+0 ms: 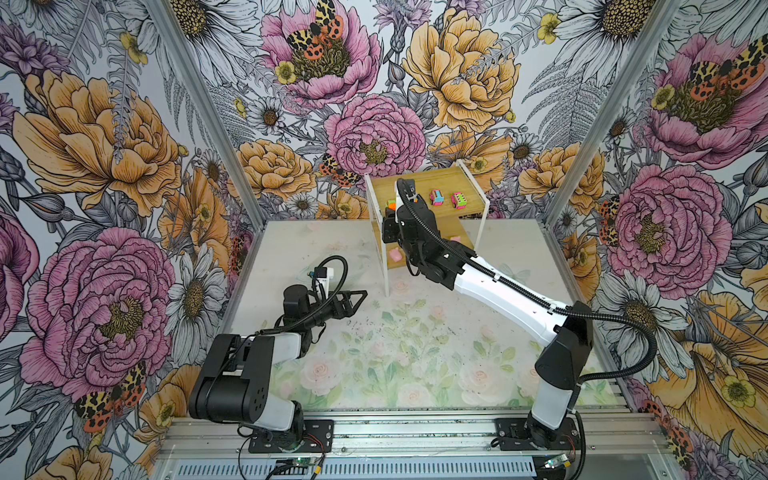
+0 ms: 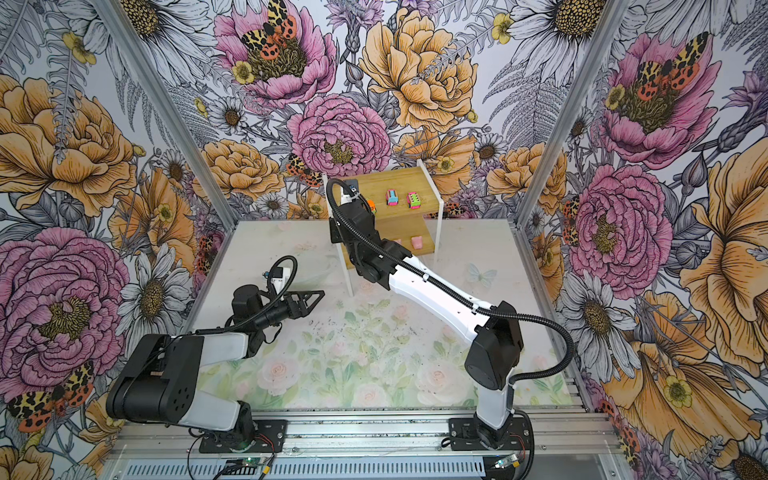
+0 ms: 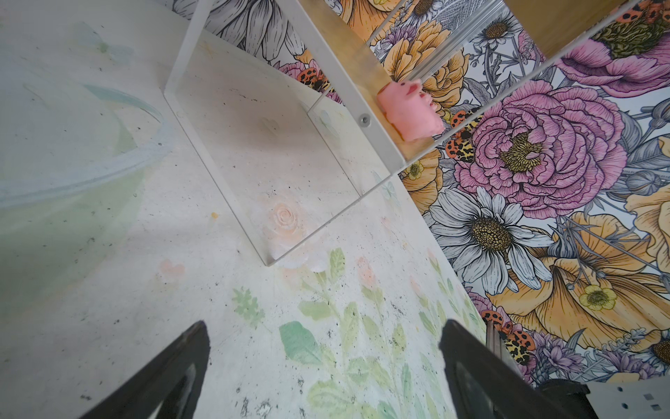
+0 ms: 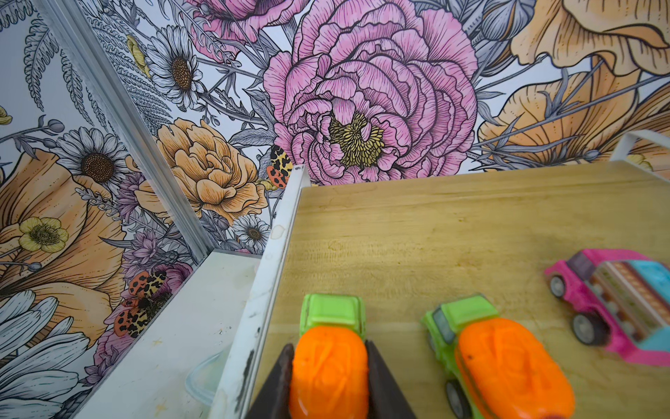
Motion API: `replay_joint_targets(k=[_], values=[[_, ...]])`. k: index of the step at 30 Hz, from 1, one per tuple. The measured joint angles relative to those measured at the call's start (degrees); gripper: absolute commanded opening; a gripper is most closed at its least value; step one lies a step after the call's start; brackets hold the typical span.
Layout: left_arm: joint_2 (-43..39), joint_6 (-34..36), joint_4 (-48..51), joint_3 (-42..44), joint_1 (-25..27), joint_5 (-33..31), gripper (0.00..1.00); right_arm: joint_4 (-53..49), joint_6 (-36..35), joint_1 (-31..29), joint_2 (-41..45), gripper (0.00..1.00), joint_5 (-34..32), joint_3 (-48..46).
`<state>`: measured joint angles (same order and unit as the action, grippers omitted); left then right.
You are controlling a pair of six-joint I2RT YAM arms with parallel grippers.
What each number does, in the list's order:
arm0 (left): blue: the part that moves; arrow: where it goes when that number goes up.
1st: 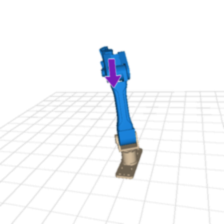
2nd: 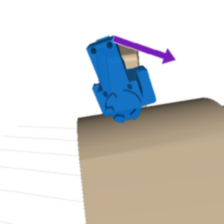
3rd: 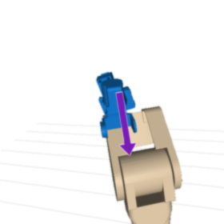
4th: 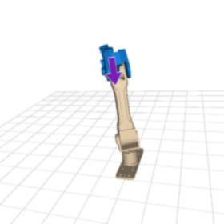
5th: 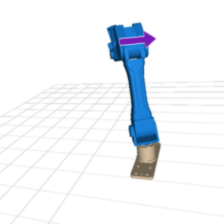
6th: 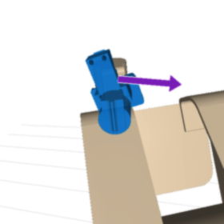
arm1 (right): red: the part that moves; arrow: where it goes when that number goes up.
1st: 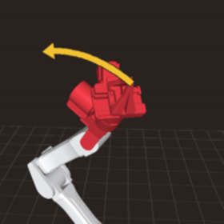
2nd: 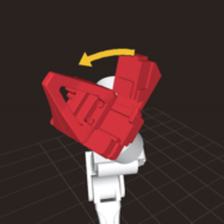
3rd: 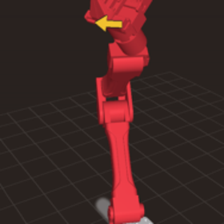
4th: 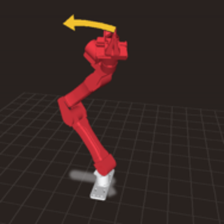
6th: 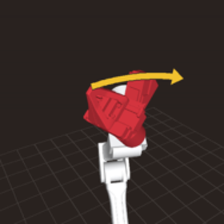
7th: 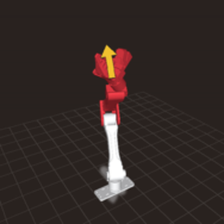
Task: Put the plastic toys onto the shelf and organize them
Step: 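Lower the green car onto the upper shelf beside the other car and release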
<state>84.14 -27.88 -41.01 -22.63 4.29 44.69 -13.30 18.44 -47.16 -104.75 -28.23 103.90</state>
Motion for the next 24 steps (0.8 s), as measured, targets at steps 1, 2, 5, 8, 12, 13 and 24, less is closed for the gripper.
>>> replay_joint_targets(k=[1, 2, 5, 8, 12, 13, 24], values=[[0.00, 0.00, 0.00, 0.00, 0.00, 0.00, 0.99, 0.02, -0.02, 0.00, 0.00, 0.36, 0.00, 0.00], [0.00, 0.00, 0.00, 0.00, 0.00, 0.00, 0.99, 0.00, -0.02, 0.00, 0.00, 0.37, 0.00, 0.00], [0.11, 0.00, 0.00, 0.00, 0.00, 0.00, 0.99, 0.00, -0.02, 0.00, 0.00, 0.38, 0.00, 0.00], [0.42, 0.00, 0.00, 0.00, 0.00, 0.00, 0.99, 0.00, -0.02, 0.00, 0.00, 0.38, 0.00, 0.00], [0.72, 0.00, 0.00, 0.00, 0.00, 0.00, 0.99, 0.00, -0.02, 0.00, 0.00, 0.38, 0.00, 0.00], [0.74, 0.00, 0.02, 0.00, 0.00, 0.00, 0.99, 0.00, -0.02, 0.00, 0.00, 0.39, 0.00, 0.00], [0.72, 0.00, 0.02, 0.00, 0.00, 0.00, 0.99, 0.00, 0.04, 0.00, 0.13, 0.42, 0.50, -1.27]])
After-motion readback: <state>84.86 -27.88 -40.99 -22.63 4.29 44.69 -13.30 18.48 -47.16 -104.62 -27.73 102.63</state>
